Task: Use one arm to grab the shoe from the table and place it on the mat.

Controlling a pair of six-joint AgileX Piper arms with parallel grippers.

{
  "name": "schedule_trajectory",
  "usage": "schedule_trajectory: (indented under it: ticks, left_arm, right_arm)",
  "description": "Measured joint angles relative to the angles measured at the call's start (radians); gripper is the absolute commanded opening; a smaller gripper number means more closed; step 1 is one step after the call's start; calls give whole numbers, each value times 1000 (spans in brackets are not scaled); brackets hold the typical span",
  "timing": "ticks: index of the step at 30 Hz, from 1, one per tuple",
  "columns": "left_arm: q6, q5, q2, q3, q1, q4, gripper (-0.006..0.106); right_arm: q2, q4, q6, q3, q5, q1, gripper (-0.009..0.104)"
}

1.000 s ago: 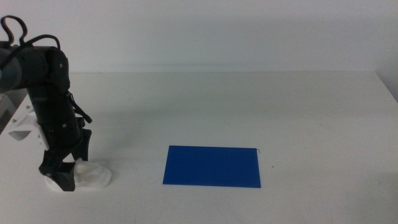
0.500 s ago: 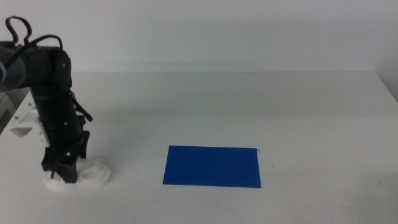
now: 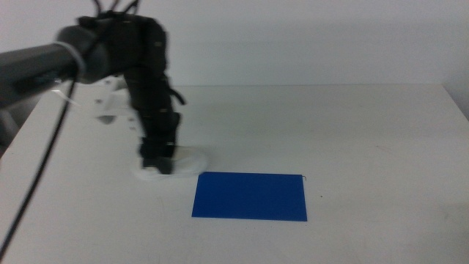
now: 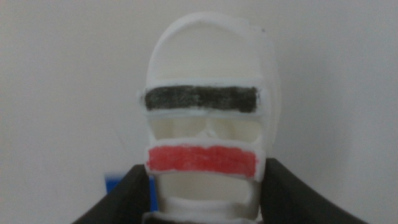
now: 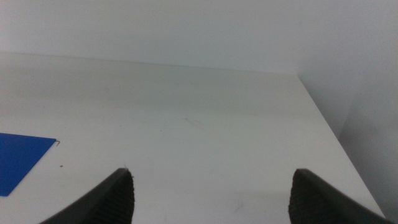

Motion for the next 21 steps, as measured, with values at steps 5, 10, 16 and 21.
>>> schedule_trajectory:
  ticks: [5,10,16,21]
  left_arm:
    - [-136,2,65,-103,-123,-36,-1]
    - [-212,4,136,-187,-225,-78,-1]
    - [-214,6,182,-221,-274,-84,-1]
    - [-178,7,208,-224,-275,-81,-1]
  right_arm:
    - [0,0,0,0,0,0,64]
    - [0,0,0,0,0,0,64]
    - [0,0,0,0,0,0,64]
    - [0,0,0,0,0,0,64]
